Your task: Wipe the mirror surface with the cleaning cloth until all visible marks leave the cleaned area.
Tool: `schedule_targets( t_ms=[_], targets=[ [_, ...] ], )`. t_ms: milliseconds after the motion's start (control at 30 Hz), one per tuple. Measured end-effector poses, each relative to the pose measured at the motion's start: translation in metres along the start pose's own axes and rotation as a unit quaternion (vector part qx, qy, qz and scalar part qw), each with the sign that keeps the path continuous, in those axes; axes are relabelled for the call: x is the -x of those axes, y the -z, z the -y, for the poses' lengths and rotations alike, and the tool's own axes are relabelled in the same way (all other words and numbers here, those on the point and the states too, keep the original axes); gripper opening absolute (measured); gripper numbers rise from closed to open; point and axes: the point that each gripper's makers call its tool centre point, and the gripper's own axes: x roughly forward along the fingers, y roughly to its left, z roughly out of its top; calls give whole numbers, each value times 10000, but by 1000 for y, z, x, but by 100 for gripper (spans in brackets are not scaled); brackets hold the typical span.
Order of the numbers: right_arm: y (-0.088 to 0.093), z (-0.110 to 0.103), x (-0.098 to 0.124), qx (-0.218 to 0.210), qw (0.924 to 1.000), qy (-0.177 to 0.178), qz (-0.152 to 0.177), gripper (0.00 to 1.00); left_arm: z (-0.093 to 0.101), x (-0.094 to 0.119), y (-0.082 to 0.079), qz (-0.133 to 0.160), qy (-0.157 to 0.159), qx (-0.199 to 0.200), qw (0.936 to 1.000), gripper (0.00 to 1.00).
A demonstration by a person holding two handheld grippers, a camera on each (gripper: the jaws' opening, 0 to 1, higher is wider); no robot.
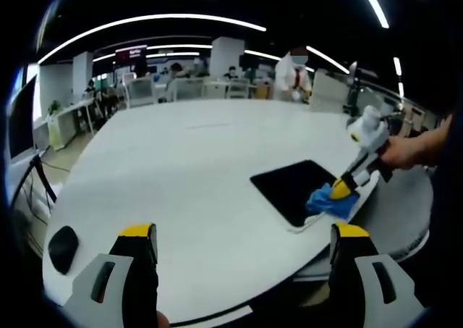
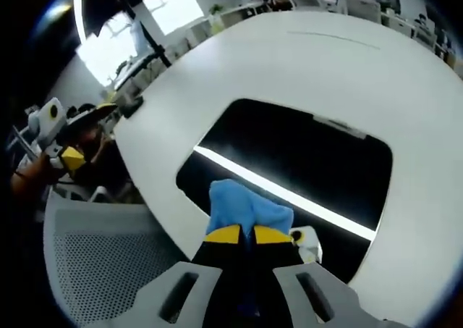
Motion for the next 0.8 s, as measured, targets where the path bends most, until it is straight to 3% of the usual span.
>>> schedule_targets(
  t_ms=[800],
  targets=[
    [-62, 35, -23, 346, 9992, 221, 3, 0, 3, 1, 6, -39, -4, 97, 9999, 100]
  ],
)
